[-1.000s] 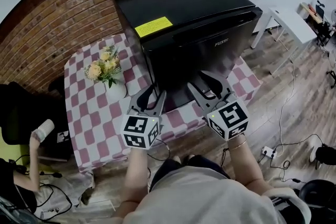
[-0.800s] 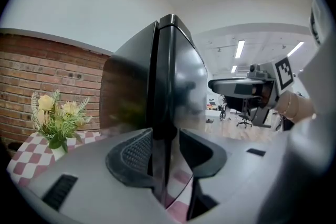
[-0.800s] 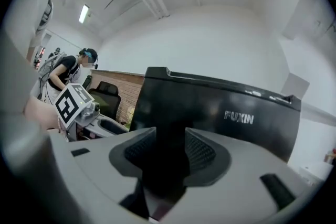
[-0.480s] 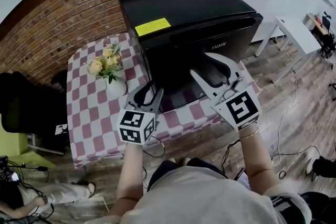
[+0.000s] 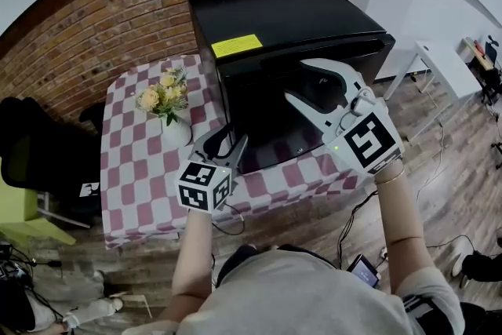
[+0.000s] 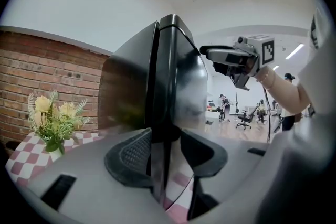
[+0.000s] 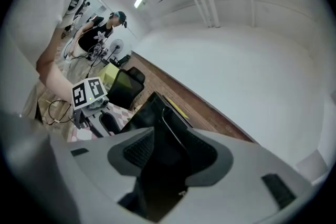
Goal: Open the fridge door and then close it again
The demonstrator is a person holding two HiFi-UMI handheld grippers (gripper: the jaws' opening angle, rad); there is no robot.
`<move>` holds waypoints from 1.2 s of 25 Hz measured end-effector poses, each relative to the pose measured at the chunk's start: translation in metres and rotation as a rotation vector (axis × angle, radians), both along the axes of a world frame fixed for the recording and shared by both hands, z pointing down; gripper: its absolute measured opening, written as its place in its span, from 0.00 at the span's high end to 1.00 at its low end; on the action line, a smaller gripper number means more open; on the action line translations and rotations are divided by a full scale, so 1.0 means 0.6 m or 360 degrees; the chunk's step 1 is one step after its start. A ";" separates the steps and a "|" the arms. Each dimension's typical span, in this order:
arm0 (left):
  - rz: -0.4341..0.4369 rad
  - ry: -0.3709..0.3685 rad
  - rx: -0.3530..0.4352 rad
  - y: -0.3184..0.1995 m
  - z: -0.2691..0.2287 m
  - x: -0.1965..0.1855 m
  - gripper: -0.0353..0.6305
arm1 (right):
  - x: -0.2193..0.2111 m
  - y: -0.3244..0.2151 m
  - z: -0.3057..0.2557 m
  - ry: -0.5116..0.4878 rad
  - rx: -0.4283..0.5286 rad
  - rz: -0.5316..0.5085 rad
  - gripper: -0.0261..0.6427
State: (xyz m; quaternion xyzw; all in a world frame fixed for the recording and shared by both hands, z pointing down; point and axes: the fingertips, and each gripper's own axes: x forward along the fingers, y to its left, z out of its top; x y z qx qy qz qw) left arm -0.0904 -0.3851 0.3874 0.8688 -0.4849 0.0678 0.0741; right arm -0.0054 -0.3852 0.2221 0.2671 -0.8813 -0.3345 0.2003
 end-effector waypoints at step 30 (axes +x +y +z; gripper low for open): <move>0.0104 0.0026 0.0055 -0.007 0.001 0.009 0.71 | -0.001 -0.034 0.034 0.0620 0.0149 -0.0047 0.71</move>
